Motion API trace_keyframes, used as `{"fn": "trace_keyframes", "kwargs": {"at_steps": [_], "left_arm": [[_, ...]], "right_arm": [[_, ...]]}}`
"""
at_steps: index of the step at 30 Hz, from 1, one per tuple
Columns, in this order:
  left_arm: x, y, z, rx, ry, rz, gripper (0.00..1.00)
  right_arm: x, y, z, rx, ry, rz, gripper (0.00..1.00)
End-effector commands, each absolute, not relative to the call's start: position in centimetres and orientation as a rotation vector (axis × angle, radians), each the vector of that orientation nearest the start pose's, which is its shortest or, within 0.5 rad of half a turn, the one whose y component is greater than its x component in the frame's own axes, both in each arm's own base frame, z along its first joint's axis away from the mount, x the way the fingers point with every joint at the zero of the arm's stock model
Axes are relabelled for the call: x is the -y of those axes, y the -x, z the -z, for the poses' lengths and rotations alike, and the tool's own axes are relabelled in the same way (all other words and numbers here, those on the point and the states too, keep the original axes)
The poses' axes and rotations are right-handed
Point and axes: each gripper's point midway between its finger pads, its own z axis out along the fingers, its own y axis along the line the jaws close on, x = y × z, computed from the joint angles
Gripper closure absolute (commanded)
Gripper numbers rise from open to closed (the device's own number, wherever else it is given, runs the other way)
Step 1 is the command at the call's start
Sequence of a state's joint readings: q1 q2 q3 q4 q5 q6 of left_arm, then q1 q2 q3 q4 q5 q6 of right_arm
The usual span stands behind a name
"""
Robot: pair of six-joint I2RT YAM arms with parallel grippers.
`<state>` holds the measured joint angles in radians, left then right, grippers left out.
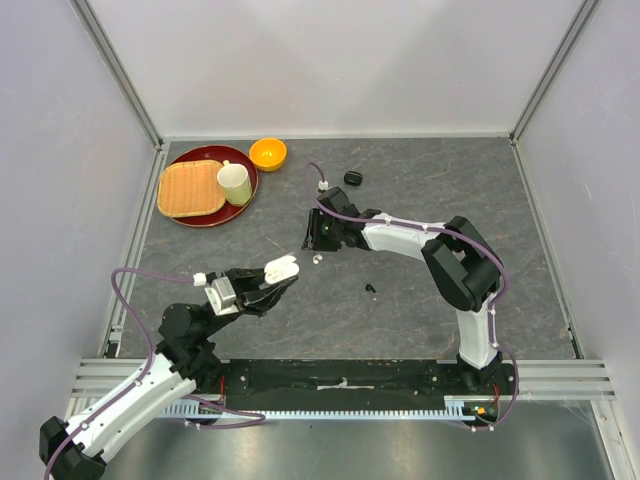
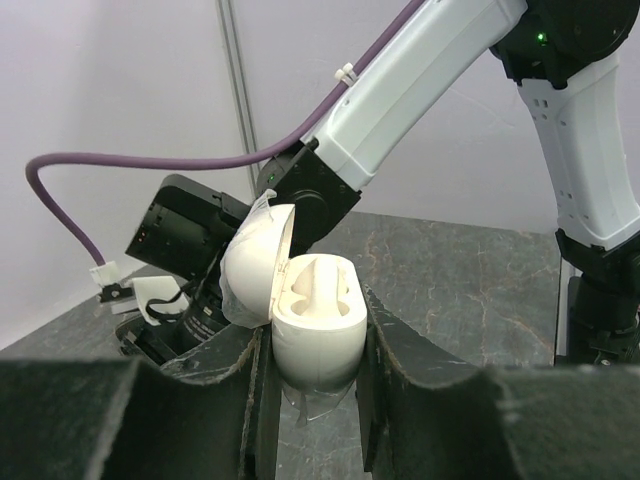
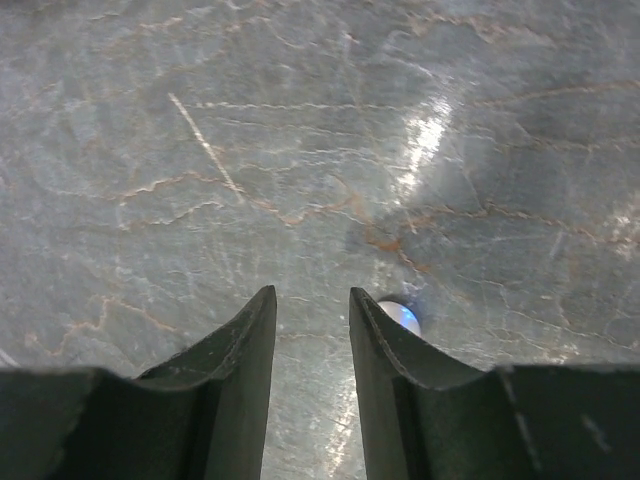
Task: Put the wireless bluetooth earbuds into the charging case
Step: Pick up the earbud from the center of the board.
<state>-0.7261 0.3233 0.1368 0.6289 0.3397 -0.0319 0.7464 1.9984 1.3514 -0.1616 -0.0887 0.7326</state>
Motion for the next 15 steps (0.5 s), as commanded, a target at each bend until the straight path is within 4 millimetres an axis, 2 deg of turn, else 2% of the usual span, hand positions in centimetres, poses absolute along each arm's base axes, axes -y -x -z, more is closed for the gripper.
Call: {"fn": "trace_keyframes", "kwargs": {"at_steps": [1, 11, 15], "left_arm": [[21.0, -15.4, -28.2, -0.938, -0.686, 0.801, 0.98], [21.0, -15.6, -28.0, -0.949, -0.679, 0.795, 0.98], [20.8, -15.8, -28.0, -0.955, -0.671, 0.789, 0.98]], "right_arm": [[-37.0, -34.5, -5.0, -2.518, -0.041, -0.727, 0.58], [-36.9, -33.5, -3.9, -2.535, -0.060, -0.731, 0.60], [-37.0, -33.3, -4.2, -2.530, -0.047, -0.750, 0.60]]}}
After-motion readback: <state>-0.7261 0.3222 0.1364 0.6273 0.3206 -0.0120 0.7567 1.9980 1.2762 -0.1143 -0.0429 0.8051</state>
